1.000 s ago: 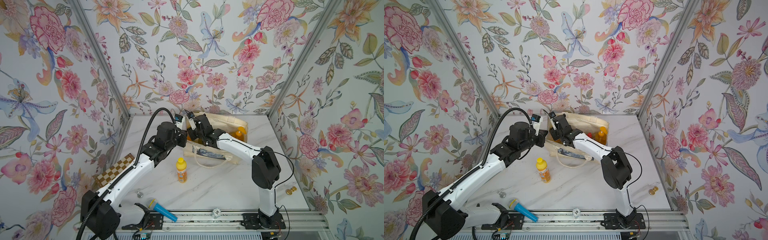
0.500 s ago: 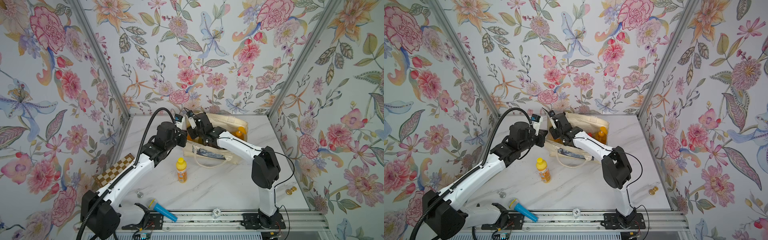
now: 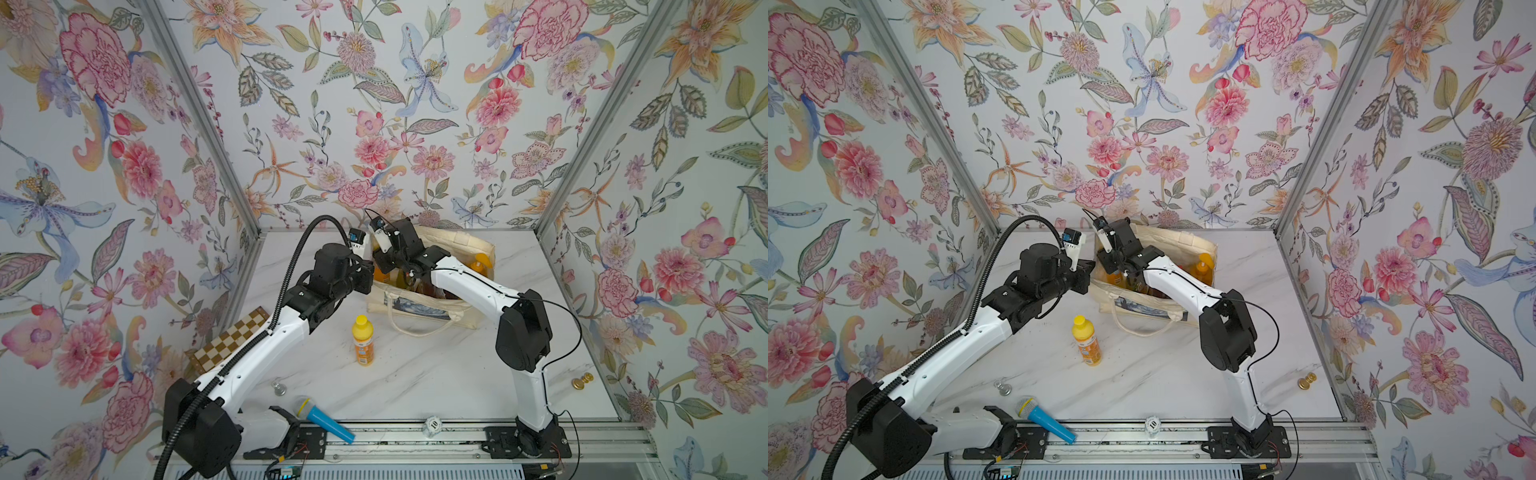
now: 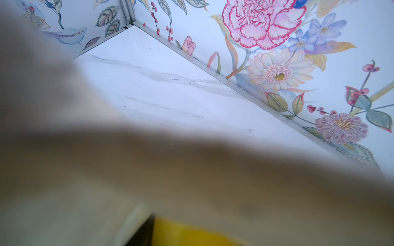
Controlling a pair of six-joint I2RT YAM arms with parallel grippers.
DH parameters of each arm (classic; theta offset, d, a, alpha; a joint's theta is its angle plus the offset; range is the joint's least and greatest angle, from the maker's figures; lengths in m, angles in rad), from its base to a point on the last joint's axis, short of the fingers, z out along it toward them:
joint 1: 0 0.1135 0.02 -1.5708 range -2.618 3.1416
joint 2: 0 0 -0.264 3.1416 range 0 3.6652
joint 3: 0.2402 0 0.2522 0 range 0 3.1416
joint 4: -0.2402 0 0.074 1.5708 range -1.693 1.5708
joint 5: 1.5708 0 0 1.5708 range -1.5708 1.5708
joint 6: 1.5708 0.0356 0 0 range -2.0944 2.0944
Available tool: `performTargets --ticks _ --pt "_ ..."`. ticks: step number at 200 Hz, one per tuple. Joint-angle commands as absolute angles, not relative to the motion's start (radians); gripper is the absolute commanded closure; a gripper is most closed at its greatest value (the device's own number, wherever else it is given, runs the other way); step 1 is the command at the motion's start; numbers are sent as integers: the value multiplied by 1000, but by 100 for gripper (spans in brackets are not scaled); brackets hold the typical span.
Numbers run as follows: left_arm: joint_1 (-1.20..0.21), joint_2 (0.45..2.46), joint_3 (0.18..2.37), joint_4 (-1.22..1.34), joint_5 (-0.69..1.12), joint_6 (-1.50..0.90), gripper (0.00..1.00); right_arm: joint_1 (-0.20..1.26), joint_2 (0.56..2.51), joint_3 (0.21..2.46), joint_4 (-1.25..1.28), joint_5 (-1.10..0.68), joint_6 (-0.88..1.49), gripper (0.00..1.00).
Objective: Pack dish soap into the shopping bag
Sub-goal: Place the bottle of dish soap in the shopping bag.
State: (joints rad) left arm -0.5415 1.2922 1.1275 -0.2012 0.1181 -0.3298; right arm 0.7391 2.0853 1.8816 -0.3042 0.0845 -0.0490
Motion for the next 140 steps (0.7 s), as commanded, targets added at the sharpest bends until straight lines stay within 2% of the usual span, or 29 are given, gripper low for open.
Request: performTargets --ticks 1,140 --pt "-550 1278 1156 -221 172 -340 100 717 2116 1945 -154 88 -65 94" --pt "-550 1279 1162 -175 152 -373 100 693 2200 2013 -254 68 -74 90"
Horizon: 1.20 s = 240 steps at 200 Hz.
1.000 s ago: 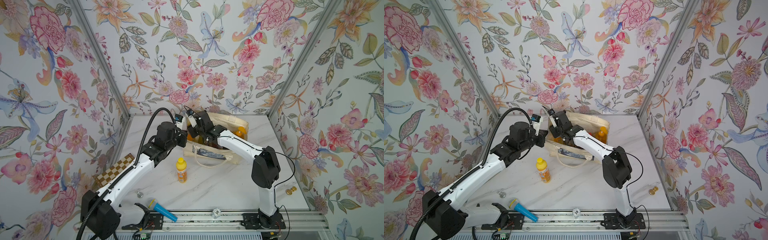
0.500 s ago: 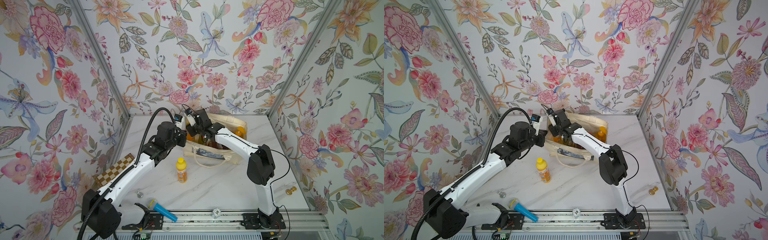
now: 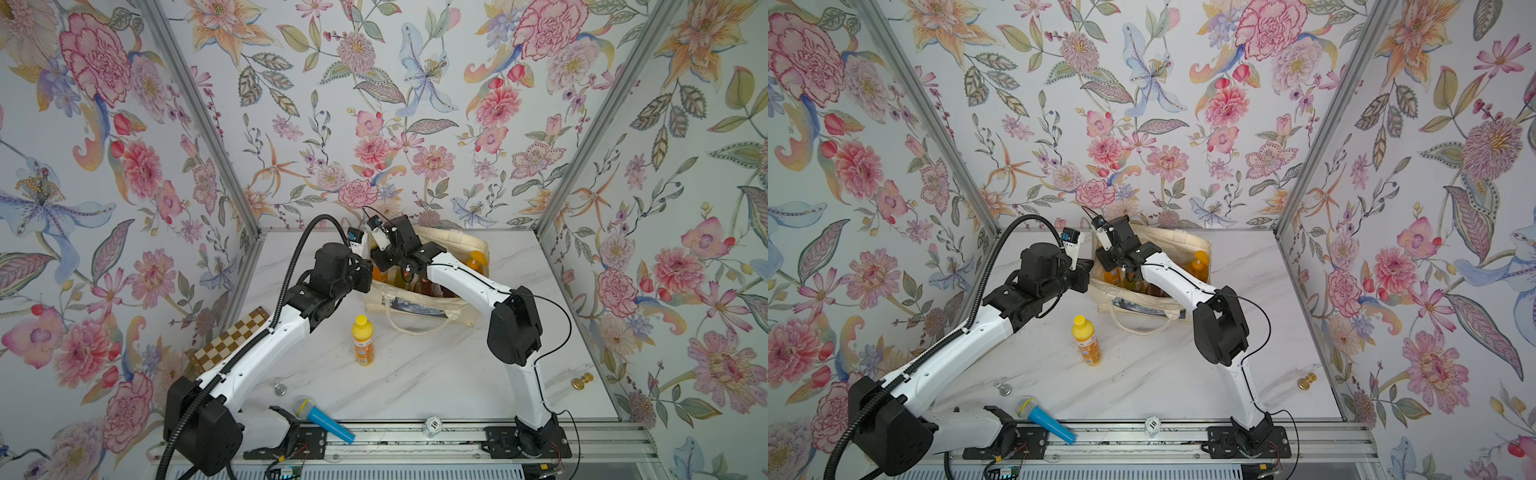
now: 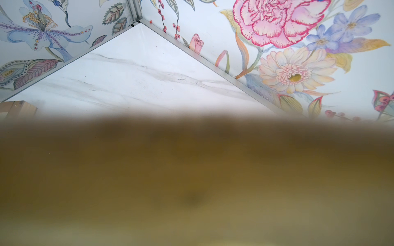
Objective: Pack dish soap into the shopping bag
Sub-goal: Place the bottle of dish soap in the shopping bag.
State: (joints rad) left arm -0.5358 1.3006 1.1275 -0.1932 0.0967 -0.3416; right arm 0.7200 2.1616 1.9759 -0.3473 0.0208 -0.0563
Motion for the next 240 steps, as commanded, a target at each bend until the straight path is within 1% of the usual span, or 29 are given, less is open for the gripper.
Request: performTargets --ticks 1,31,45,59,70,87,111,184,227,240 --pt "-550 1279 1162 -175 149 -374 100 693 2201 2013 -256 69 -74 90" --pt "-550 1289 1178 -184 115 -391 100 695 2178 2018 -291 70 -74 87" --pt "-549 1297 1187 -196 96 -399 100 695 2169 2029 -317 58 -79 83" --pt "-550 1307 1194 -206 92 -403 100 696 2161 2035 -335 54 -86 74" --pt "-550 1314 1194 -207 96 -404 97 698 2154 2038 -345 52 -87 66" --pt "-549 1322 1192 -203 103 -405 95 700 2148 2039 -347 45 -86 59" --pt "-550 1331 1190 -202 106 -407 95 703 2148 2051 -351 35 -85 51" --pt "-550 1342 1177 -206 117 -405 95 708 2154 2068 -355 23 -86 52" --pt "-549 1348 1172 -207 109 -402 92 709 2155 2103 -367 11 -84 45" --pt "-549 1353 1170 -210 107 -399 95 710 2150 2119 -375 8 -86 42"
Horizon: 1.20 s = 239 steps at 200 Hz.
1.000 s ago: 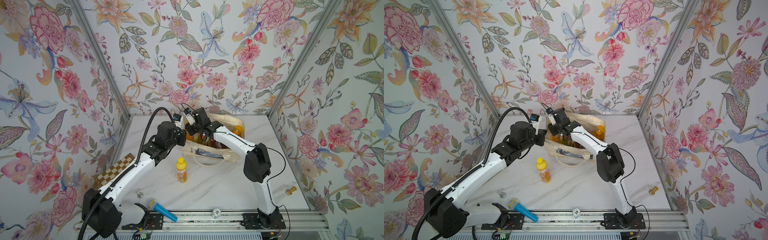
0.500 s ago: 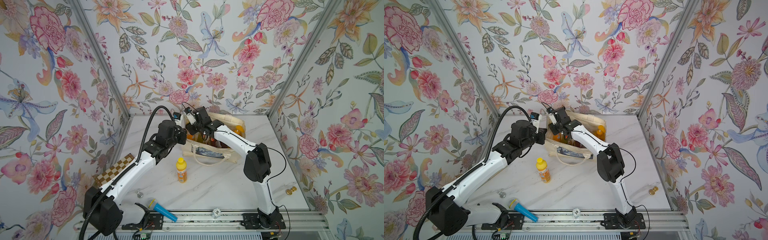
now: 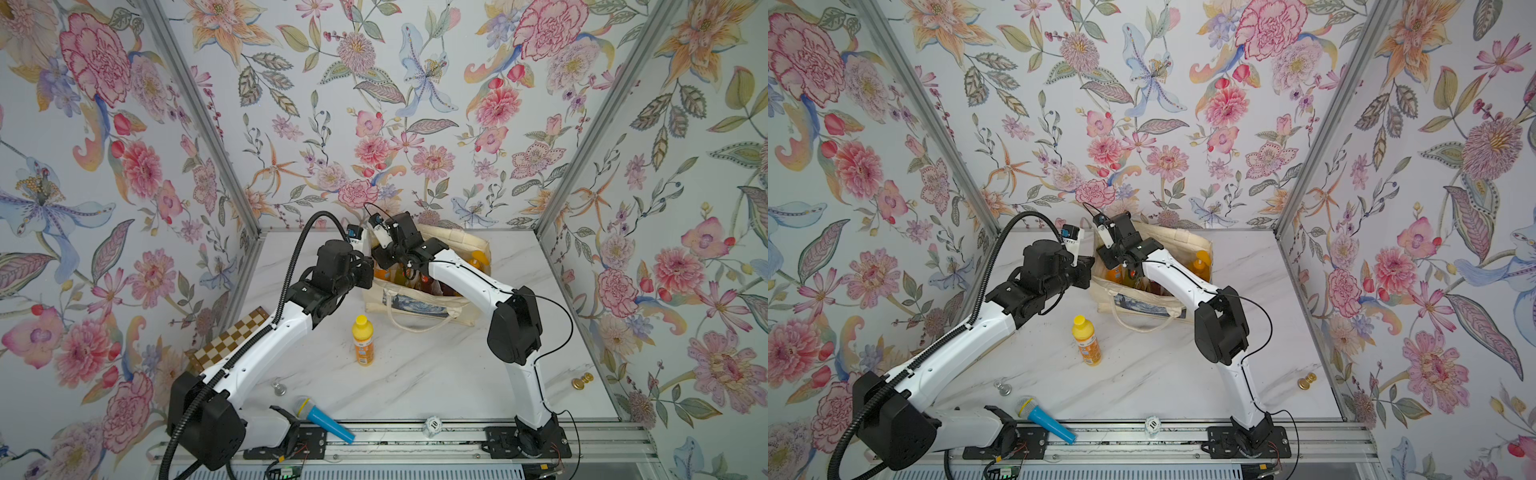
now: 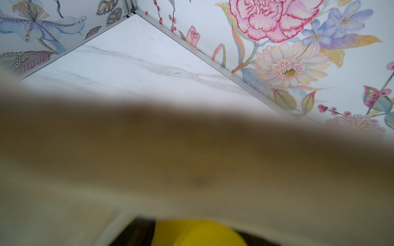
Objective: Pack dish soap into the shopping bag
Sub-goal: Place the bottle of dish soap in the shopping bag.
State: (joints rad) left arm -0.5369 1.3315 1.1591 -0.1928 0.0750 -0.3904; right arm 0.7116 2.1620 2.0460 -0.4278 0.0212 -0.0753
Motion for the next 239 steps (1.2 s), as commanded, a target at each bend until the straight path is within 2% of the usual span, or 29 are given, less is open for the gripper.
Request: performTargets --ticks 1,105,121,190,209,239 --pt "-549 1352 1170 -211 107 -398 95 709 2150 2120 -376 7 -86 42" --pt "-549 1357 1158 -211 89 -393 96 728 2077 2114 -400 3 -91 33" --pt "-550 1357 1155 -212 84 -391 100 732 2059 2106 -400 8 -89 33" --pt "-550 1359 1150 -205 80 -390 100 739 1959 2028 -400 44 -47 32" --pt "-551 1358 1151 -203 80 -390 97 740 1927 2000 -400 43 -26 32" --pt "-550 1352 1158 -199 89 -396 87 747 1856 1936 -402 42 5 32"
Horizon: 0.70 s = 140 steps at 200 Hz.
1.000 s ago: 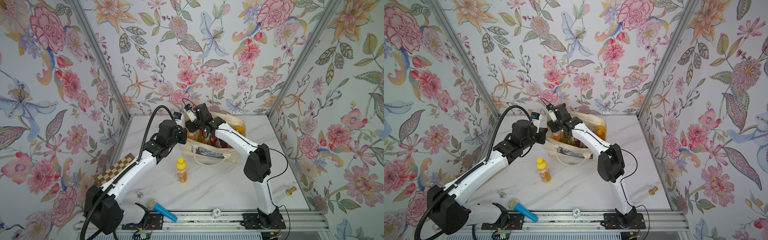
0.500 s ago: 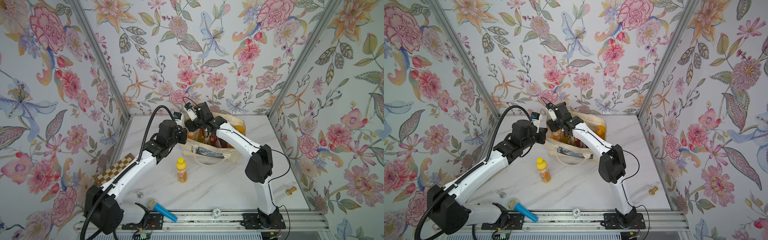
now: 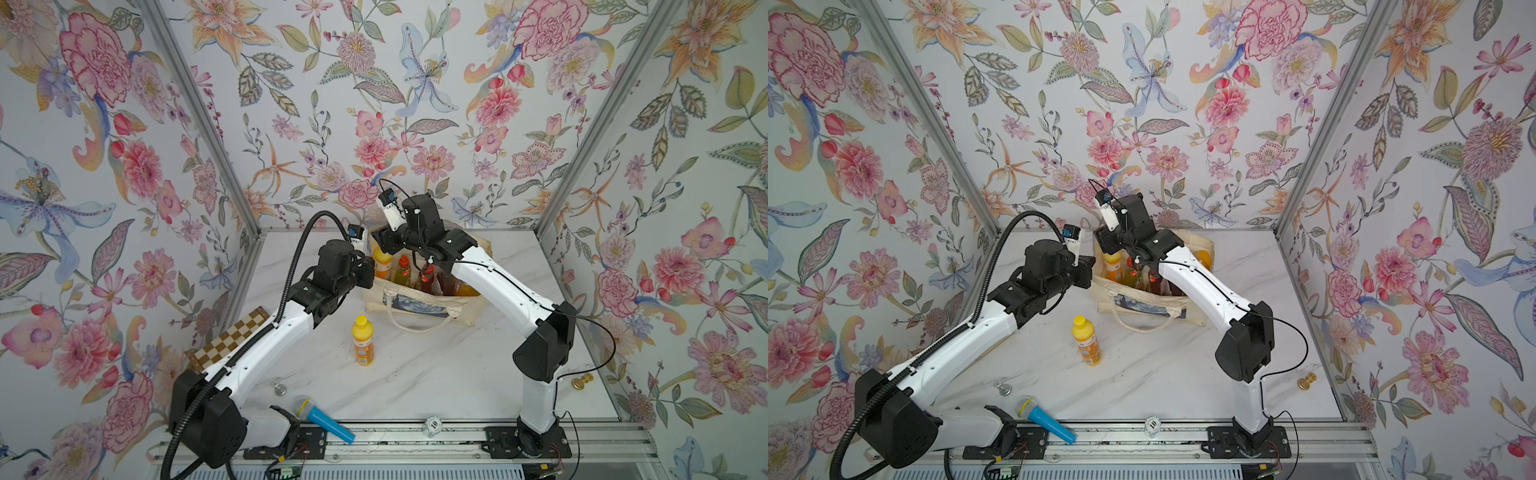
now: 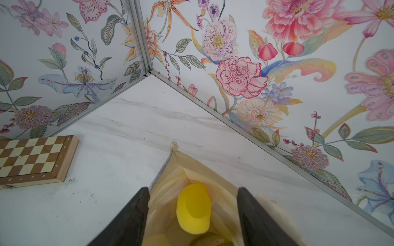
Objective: Pack dish soap into the shopping bag
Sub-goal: Place the bottle of dish soap in the shopping bag, then pick up the bottle of dish soap at the center of the board.
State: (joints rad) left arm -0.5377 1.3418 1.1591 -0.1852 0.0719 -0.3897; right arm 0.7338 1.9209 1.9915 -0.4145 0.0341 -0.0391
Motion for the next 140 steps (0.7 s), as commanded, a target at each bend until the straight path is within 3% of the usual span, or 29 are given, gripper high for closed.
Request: performTargets --ticks 1,57,140 --pt "-550 1352 1158 -198 90 -396 86 746 1852 1933 -400 42 5 32" --pt "-548 1307 1163 -187 91 -403 65 795 1616 1693 -410 101 92 26" --pt "-533 1204 1156 -183 49 -406 31 1080 1380 1491 -542 268 147 22"
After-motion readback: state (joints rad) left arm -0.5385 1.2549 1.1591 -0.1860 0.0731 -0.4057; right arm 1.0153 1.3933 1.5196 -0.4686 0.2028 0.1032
